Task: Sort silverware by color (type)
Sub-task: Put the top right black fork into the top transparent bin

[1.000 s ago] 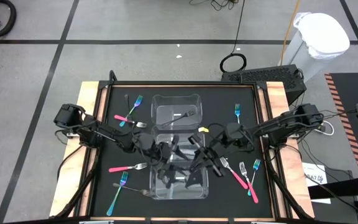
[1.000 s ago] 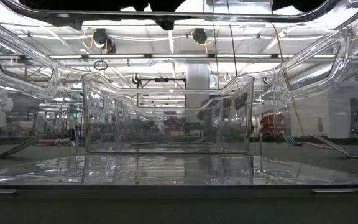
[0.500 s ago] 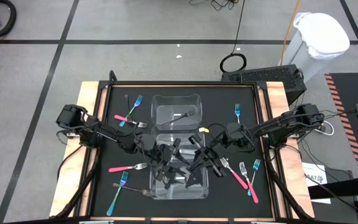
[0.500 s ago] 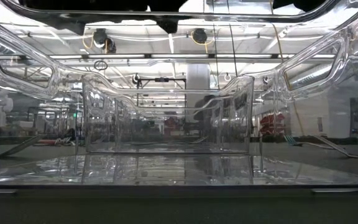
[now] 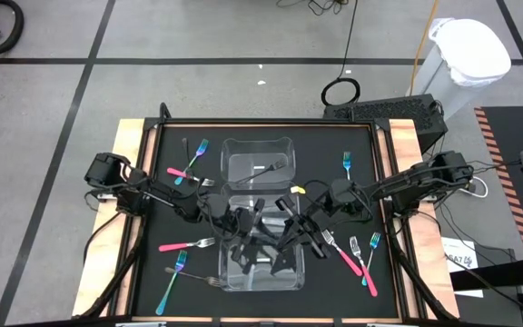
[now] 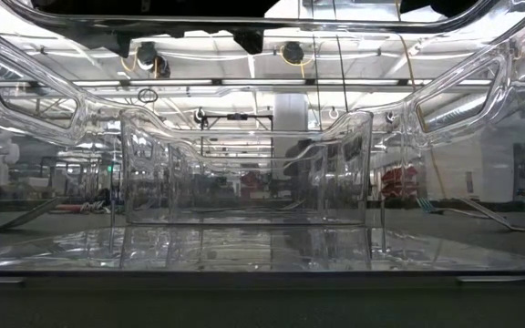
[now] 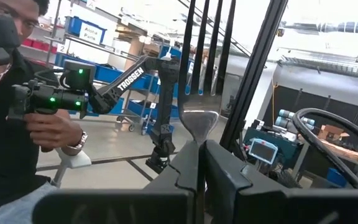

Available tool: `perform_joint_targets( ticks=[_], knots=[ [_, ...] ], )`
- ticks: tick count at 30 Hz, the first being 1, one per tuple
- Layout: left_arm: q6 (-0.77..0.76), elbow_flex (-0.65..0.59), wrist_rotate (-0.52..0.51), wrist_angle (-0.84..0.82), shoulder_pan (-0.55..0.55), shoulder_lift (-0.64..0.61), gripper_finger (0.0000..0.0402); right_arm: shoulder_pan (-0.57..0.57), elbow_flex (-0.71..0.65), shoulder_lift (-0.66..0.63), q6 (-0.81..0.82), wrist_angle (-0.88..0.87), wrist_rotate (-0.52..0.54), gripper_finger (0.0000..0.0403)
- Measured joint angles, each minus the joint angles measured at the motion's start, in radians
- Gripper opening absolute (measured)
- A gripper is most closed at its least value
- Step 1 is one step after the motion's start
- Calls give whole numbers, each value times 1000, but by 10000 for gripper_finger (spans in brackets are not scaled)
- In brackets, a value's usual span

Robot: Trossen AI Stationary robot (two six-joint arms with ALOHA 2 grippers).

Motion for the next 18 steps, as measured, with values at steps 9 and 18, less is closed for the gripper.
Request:
perform_joint_targets(
  ticks=[9,18],
  knots=[
    [33,0,37,0,2,0,9,-2,0,-2,-3,-5,3,21],
    [24,0,-28,-10,9,-20,3,0,-1,-38,8,-109,134,113]
  ],
)
